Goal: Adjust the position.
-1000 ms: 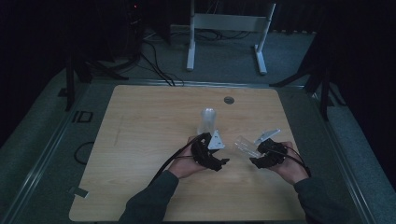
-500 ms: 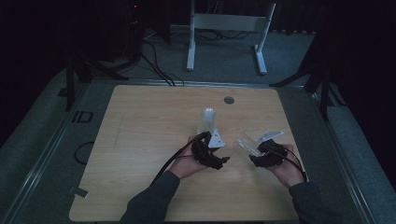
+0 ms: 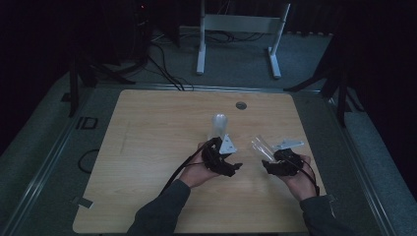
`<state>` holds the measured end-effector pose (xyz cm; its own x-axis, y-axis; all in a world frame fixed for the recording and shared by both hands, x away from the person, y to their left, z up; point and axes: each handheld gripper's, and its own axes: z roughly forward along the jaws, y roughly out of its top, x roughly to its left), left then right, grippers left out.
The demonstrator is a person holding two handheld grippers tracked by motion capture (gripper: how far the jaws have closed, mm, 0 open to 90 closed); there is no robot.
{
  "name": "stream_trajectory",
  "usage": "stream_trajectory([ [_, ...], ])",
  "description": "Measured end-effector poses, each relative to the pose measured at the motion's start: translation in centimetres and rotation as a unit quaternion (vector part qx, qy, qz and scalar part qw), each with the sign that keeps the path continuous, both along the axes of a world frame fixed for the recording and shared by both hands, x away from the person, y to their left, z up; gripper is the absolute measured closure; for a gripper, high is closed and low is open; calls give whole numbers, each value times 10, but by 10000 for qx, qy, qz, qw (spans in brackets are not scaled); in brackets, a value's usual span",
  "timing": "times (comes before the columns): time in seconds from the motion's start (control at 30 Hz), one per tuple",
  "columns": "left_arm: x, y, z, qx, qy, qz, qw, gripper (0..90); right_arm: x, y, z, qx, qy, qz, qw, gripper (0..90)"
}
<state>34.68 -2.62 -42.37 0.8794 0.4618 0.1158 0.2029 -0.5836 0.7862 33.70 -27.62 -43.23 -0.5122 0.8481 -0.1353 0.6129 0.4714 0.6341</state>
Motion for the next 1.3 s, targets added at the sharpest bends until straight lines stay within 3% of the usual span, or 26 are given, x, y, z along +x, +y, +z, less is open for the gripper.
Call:
stream_trajectory([
  [0.27,1,-1,2,-61,10,62,10000,276,-3,3,1,17,-234,-153,9996,418],
  [0.8,2,-2,6,-184,105,39,9998,276,-9,4,-4,398,-557,-513,9963,418],
  [1.3,2,-8,11,-290,97,14,9995,278,-14,9,-3,520,-1026,-695,9909,418],
])
